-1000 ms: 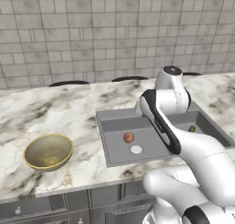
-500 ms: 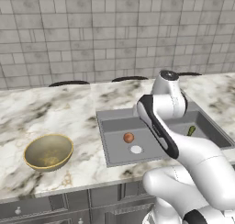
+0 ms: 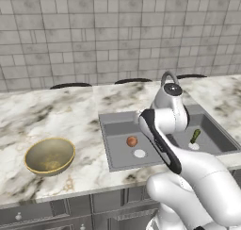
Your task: Remove the squash and onion from the sink. Then move the bowl and cup from the counter to the sink for washing.
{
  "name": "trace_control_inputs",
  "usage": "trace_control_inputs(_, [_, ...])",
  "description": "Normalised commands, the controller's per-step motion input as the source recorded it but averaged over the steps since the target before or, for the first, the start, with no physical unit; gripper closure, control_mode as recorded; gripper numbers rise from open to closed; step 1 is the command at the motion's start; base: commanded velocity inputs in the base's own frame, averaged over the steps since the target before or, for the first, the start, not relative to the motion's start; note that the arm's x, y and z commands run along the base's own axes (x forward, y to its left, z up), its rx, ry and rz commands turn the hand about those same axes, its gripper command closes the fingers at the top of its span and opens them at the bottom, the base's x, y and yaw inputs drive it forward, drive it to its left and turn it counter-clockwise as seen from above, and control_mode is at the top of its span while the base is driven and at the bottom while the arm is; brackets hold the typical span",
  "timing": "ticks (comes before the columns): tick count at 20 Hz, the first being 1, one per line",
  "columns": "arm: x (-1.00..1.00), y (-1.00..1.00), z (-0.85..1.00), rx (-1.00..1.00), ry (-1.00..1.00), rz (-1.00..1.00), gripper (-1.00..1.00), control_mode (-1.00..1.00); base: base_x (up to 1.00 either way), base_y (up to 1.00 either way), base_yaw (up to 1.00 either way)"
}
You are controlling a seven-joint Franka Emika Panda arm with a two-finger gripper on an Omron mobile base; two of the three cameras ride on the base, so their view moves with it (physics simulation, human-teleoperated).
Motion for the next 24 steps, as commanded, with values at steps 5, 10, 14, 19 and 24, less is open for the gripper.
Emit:
trace_control_inputs(5, [0.15,0.02,-0.17,0.01,-0.01,0.0,-1.0,-1.0,0.0,0.0,0.0])
trace_control_inputs(10, [0.19,0.0,-0.12,0.06,0.0,0.0,-1.0,-1.0,0.0,0.0,0.0])
trace_control_inputs(14, [0.19,0.0,-0.1,0.04,0.0,0.0,-1.0,-1.0,0.0,0.0,0.0])
trace_control_inputs(19, [0.18,0.0,-0.12,0.0,0.0,-0.01,-1.0,-1.0,0.0,0.0,0.0])
trace_control_inputs(24, [0.15,0.0,-0.12,0.0,0.0,-0.04,-1.0,-1.0,0.0,0.0,0.0])
